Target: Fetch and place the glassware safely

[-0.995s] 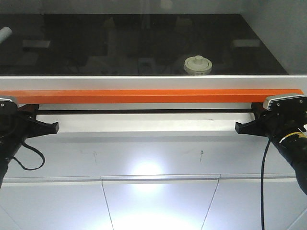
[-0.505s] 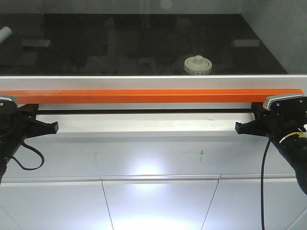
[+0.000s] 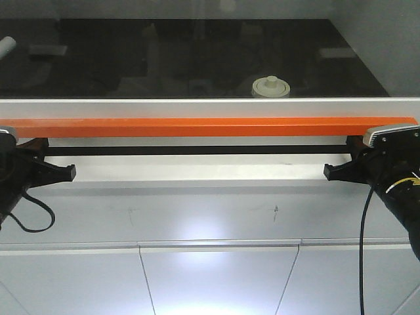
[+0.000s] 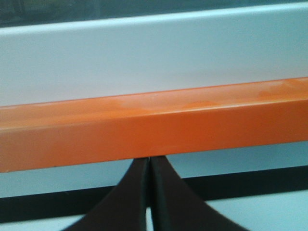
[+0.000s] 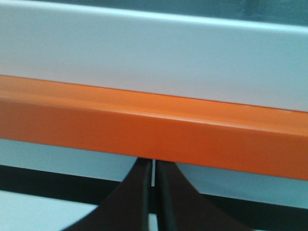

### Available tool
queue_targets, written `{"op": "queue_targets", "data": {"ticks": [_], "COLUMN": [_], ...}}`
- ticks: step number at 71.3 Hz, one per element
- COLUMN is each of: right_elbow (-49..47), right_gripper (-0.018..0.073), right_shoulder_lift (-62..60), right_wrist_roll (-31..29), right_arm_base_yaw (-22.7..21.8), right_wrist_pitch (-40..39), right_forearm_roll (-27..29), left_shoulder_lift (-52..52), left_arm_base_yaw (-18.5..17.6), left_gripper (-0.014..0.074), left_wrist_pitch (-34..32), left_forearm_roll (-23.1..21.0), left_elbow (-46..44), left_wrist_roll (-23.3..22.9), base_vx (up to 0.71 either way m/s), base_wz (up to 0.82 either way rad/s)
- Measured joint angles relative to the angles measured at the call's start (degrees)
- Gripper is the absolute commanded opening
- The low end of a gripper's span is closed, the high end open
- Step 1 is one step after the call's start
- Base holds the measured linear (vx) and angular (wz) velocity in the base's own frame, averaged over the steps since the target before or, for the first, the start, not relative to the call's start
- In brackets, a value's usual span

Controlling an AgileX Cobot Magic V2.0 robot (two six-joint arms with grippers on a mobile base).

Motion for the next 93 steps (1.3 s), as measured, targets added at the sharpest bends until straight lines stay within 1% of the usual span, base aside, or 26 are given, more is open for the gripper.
{"op": "queue_targets", "data": {"ticks": [15, 34, 42, 54, 66, 75, 79, 87, 93], "right_elbow": [-0.12, -2.32, -3.02, -3.64, -3.73, -4.00, -4.29, -5.00, -5.05], "right_gripper": [-0.0001, -0.0001, -0.0001, -0.0001, -0.0001, -0.0001, -0.0001, -0.0001, -0.0001], "right_shoulder_lift": [-2.16, -4.72, -6.33, -9.18, -12.59, -15.03, -16.19, -19.40, -21.37], "right_wrist_roll": [0.00, 0.00, 0.00, 0.00, 0.00, 0.32, 0.57, 1.04, 1.17], "right_arm_base_yaw": [0.00, 0.00, 0.00, 0.00, 0.00, 0.00, 0.00, 0.00, 0.00], "right_wrist_pitch": [1.58, 6.04, 8.03, 9.97, 10.57, 10.35, 8.26, 5.17, 5.36], "right_forearm_roll": [-0.05, -0.50, -0.62, -0.69, -0.69, -0.69, -0.64, -0.46, -0.49], "left_shoulder_lift": [-2.97, -6.47, -8.12, -10.41, -13.40, -15.60, -16.71, -20.15, -22.50], "left_arm_base_yaw": [0.00, 0.00, 0.00, 0.00, 0.00, 0.00, 0.00, 0.00, 0.00], "left_gripper": [-0.0007, -0.0007, -0.0007, -0.0007, -0.0007, -0.0007, -0.0007, -0.0007, -0.0007], "left_wrist_pitch": [2.49, 4.83, 8.60, 15.34, 19.28, 20.04, 20.20, 15.64, 15.61], "left_forearm_roll": [0.00, 0.00, 0.28, 2.45, 3.21, 3.88, 4.16, 4.40, 4.46], "left_elbow": [0.00, -0.17, -1.91, -5.42, -7.73, -8.86, -9.42, -12.72, -14.76], "left_wrist_roll": [0.00, 0.00, 0.00, -0.05, -0.17, -0.20, -0.20, -0.20, -0.20], "base_vx": [0.00, 0.00, 0.00, 0.00, 0.00, 0.00, 0.00, 0.00, 0.00], "base_wz": [0.00, 0.00, 0.00, 0.00, 0.00, 0.00, 0.00, 0.00, 0.00]}}
